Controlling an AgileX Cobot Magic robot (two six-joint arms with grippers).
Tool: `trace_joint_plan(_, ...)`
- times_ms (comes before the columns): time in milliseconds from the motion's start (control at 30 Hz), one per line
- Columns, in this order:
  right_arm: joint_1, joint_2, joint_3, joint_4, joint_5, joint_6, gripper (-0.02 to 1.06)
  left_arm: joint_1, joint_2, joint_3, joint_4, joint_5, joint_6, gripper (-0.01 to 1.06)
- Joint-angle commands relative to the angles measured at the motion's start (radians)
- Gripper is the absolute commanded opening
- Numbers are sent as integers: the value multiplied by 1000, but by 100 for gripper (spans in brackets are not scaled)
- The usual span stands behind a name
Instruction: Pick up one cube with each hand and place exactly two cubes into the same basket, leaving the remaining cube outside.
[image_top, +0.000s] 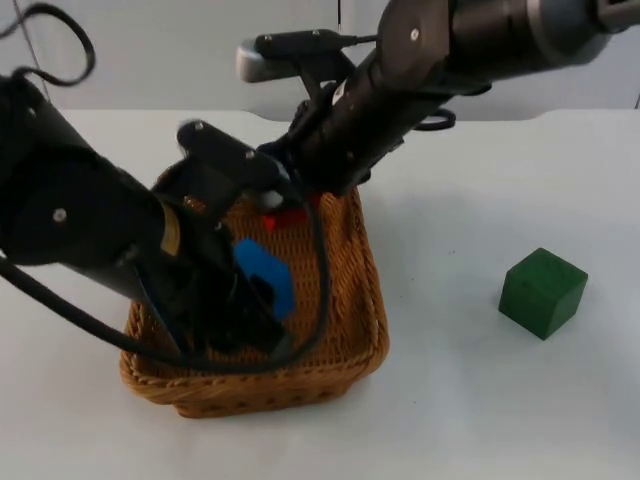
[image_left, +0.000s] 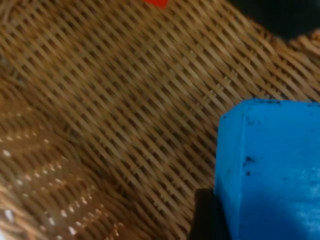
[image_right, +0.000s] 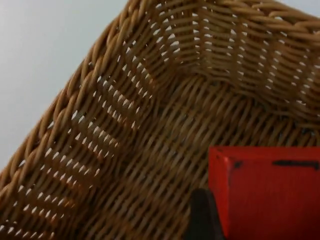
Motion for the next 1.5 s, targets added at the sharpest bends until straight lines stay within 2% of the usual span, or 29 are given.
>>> trace_joint_plan(0, 7, 4, -5, 1, -32, -6, 0, 0, 18, 4, 17, -37, -9, 0)
trace_joint_plan(467, 7, 43, -5, 3, -35, -2, 0, 0, 114, 4, 27, -62, -9, 0)
trace_joint_plan(567, 7, 43, -5, 3, -33, -2, 10, 0, 118, 4, 27, -62, -9, 0)
trace_joint_plan(600, 7, 43, -5, 3, -33, -2, 10, 0, 118, 4, 27, -62, -9, 0)
trace_joint_plan(700, 7, 43, -5, 3, -33, -2, 31, 0, 117, 4, 27, -64, -9, 0)
trace_joint_plan(733, 7, 43, -5, 3, -33, -2, 43, 0, 117, 4, 29, -64, -9, 1)
trace_joint_plan(767, 7, 43, -5, 3, -33, -2, 43, 0, 117, 4, 29, -64, -9, 1)
trace_joint_plan(867, 7, 43, -5, 3, -33, -2, 60, 0, 117, 4, 29, -64, -9, 15)
trace_joint_plan(933, 7, 43, -5, 3, -33, -2, 67, 0, 117, 4, 29, -64, -9, 35)
trace_joint_plan(967, 7, 43, -5, 3, -33, -2, 67, 0, 117, 4, 29, -64, -9, 35)
trace_joint_plan(1033, 7, 43, -5, 3, -33, -2, 69, 0, 117, 4, 29, -64, -9, 56)
trace_joint_plan(1067, 7, 43, -5, 3, -35, -2, 69, 0, 117, 4, 29, -64, -9, 61)
trace_joint_plan(1100, 7, 43, -5, 3, -38, -2, 69, 0, 117, 4, 29, -63, -9, 75)
trace_joint_plan(1167, 7, 43, -5, 5, -39, -2, 69, 0, 107, 4, 29, -60, -9, 87)
trace_joint_plan(1300, 7, 10, -5, 5, -42, -1, 69, 0, 62, 4, 29, -49, -9, 95)
trace_joint_plan(1467, 7, -65, -5, -4, -62, -1, 69, 0, -32, 4, 31, -49, -1, 95)
